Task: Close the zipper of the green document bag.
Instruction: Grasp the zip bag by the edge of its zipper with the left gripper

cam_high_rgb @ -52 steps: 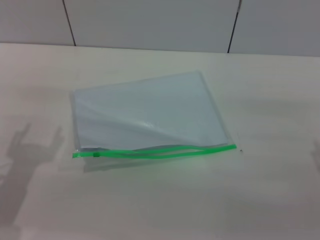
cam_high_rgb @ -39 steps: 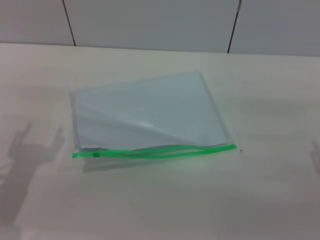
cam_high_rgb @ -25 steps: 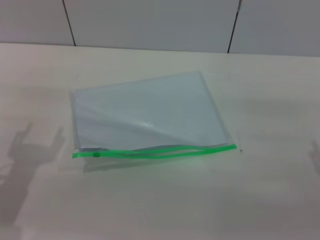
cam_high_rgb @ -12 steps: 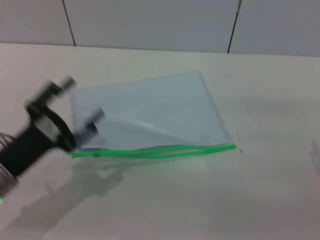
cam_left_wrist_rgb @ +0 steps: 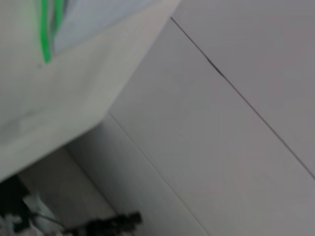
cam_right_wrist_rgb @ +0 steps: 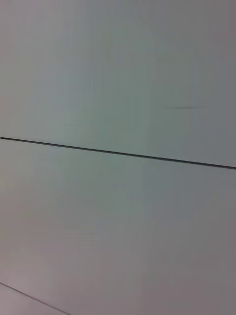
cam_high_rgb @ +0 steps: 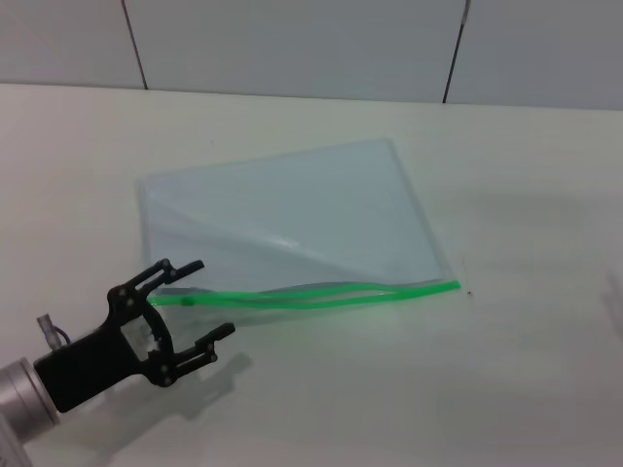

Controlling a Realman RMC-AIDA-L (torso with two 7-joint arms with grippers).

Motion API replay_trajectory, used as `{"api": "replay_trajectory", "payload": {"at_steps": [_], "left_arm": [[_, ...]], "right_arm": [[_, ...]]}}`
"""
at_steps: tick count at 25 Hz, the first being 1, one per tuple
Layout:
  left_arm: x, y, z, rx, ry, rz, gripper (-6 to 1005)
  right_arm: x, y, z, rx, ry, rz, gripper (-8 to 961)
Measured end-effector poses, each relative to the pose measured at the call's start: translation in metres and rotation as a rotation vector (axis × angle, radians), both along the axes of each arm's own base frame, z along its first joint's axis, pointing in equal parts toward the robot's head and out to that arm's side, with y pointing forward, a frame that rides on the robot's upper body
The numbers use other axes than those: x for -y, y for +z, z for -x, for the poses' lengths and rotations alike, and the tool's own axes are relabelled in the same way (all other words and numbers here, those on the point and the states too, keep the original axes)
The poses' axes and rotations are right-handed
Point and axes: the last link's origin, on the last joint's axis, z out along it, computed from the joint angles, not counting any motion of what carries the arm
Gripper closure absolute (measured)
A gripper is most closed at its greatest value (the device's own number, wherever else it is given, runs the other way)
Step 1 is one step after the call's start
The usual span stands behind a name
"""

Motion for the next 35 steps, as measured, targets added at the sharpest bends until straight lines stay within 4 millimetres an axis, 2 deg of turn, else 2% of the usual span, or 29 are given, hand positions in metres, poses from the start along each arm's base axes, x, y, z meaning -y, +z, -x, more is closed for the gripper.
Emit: {"api": "replay_trajectory", "payload": {"at_steps": [15,35], "left_arm": [[-0.003,0.007,0.023,-0.096,0.097,-0.052,226],[-0.032,0.008,0.026,-0.199,0.122,-0.101,229]], "right_arm": [[0.0,0.001,-0.001,0.005,-0.007,-0.006,275],[0.0,0.0,0.0,0.003,-0.001,0.0,283]]}}
